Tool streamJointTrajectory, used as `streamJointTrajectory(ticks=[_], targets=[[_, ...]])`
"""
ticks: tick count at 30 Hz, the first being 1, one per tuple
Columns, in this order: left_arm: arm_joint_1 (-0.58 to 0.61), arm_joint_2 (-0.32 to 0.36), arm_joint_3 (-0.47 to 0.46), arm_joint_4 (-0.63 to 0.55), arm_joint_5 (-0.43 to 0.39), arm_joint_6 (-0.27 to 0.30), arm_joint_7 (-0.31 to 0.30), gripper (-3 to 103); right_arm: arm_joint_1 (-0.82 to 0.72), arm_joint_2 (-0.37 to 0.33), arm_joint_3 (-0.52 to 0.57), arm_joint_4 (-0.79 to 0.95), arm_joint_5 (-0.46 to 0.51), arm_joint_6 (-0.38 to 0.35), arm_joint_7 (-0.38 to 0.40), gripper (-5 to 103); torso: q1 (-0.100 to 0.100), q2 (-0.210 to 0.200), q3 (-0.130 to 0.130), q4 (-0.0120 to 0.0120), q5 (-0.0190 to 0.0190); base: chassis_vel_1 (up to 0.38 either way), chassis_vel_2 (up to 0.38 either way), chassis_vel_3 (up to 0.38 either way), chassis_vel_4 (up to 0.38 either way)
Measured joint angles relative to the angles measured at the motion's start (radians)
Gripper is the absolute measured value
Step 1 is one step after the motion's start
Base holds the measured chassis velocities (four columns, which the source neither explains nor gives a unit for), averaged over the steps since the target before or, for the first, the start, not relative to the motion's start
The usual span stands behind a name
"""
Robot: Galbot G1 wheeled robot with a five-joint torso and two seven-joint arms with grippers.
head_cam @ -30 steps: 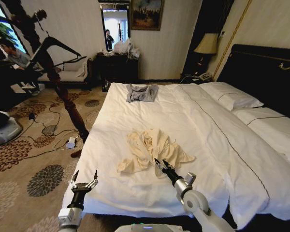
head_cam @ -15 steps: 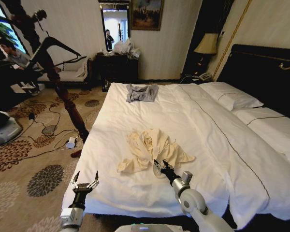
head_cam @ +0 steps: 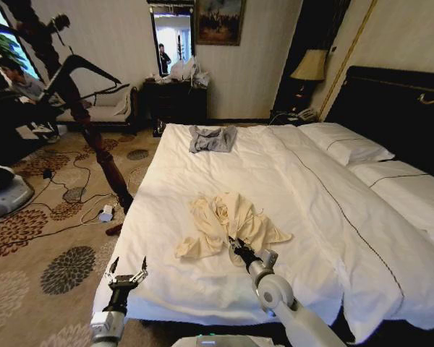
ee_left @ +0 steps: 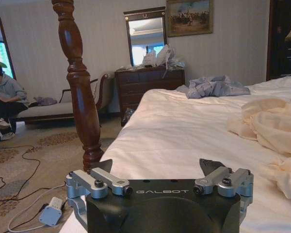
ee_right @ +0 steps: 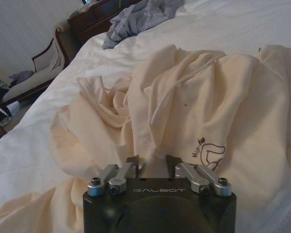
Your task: Pick up the clothes from the bed and hang them on the clothes hanger.
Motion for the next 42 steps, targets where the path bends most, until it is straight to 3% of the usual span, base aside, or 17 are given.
streamJointTrajectory(ticks=[1,3,7,13,17,18,21,22,24,26,27,28,30,32,34,36,42], targets=[[-0.001,0.0,0.0,0.001,0.0,0.0,0.0,100,-0.002,0.0,0.0,0.0,0.0,0.0,-0.002,27,0.0,0.0,0.0,0.0,0.0001,0.0,0.0,0.0,0.0],[-0.002,0.0,0.0,0.002,0.0,0.0,0.0,100,-0.004,0.0,0.001,0.0,0.0,0.0,-0.004,27,0.0,0.0,0.0,0.0,0.0001,0.0,0.0,0.0,0.0],[-0.008,-0.002,0.004,0.006,0.0,0.0,-0.001,100,-0.014,-0.005,0.008,0.003,-0.001,0.011,-0.035,4,0.0,0.0,0.0,-0.0001,0.0001,0.0,0.0,0.0,0.0],[-0.015,-0.003,0.007,0.008,0.001,0.0,-0.001,100,-0.029,-0.03,0.032,0.008,-0.008,0.039,-0.128,1,0.0,0.0,0.0,0.0,0.0001,0.0,0.0,0.0,0.0],[-0.028,0.006,-0.006,-0.009,-0.028,0.008,-0.002,100,-0.014,-0.1,0.107,0.039,-0.035,0.096,-0.261,0,0.0,0.0,0.0,-0.0003,0.0003,0.0,0.0,0.0,0.0],[-0.028,0.006,-0.006,-0.009,-0.028,0.008,-0.002,100,-0.014,-0.1,0.107,0.039,-0.035,0.096,-0.261,0,0.0,0.0,0.0,-0.0003,0.0003,0.0,0.0,0.0,0.0],[-0.06,0.033,-0.021,-0.049,-0.108,0.03,-0.004,100,0.059,-0.179,0.166,0.089,0.006,0.138,-0.335,0,0.0,0.0,0.0,0.0001,0.0003,0.0,0.0,0.0,0.0],[-0.094,0.057,-0.029,-0.081,-0.161,0.045,-0.004,100,0.119,-0.237,0.19,0.12,0.047,0.159,-0.362,0,0.0,0.0,0.0,0.0001,0.0,0.0,0.0,0.0,0.0],[-0.11,0.067,-0.031,-0.093,-0.183,0.051,-0.002,100,0.143,-0.261,0.196,0.13,0.064,0.167,-0.372,0,0.0,0.0,0.0,0.0002,0.0002,0.0,0.0,0.0,0.0],[-0.165,0.103,-0.036,-0.137,-0.246,0.071,0.003,100,0.229,-0.357,0.201,0.152,0.12,0.195,-0.403,0,0.0,0.0,0.0,0.0,0.0005,0.0,0.0,0.0,0.0],[-0.165,0.103,-0.036,-0.137,-0.246,0.071,0.003,100,0.229,-0.357,0.201,0.152,0.12,0.195,-0.403,0,0.0,0.0,0.0,0.0,0.0005,0.0,0.0,0.0,0.0],[-0.207,0.136,-0.036,-0.168,-0.284,0.086,0.011,100,0.306,-0.438,0.192,0.158,0.158,0.214,-0.429,0,0.0,0.0,0.0,-0.0002,0.0,0.0,0.0,0.0,0.0],[-0.243,0.169,-0.029,-0.192,-0.316,0.104,0.027,100,0.413,-0.54,0.168,0.155,0.219,0.221,-0.484,0,0.0,0.0,0.0,-0.0002,0.0004,0.0,0.0,0.0,0.0],[-0.253,0.18,-0.023,-0.196,-0.323,0.109,0.032,100,0.452,-0.57,0.158,0.15,0.241,0.221,-0.503,0,0.0,0.0,0.0,-0.0001,0.0003,0.0,0.0,0.0,0.0],[-0.265,0.209,0.001,-0.196,-0.329,0.117,0.048,100,0.593,-0.654,0.126,0.142,0.331,0.208,-0.568,0,0.0,0.0,0.0,0.0002,0.0,0.0,0.0,0.0,0.0],[-0.267,0.231,0.024,-0.182,-0.326,0.118,0.06,100,0.682,-0.699,0.114,0.144,0.402,0.187,-0.609,0,0.0,0.0,0.0,0.0001,-0.0002,0.0,0.0,0.0,0.0],[-0.269,0.276,0.066,-0.132,-0.326,0.132,0.085,100,0.79,-0.734,0.122,0.172,0.498,0.171,-0.663,0,0.0,0.0,0.0,0.0001,0.0,0.0,0.0,0.0,0.0]])
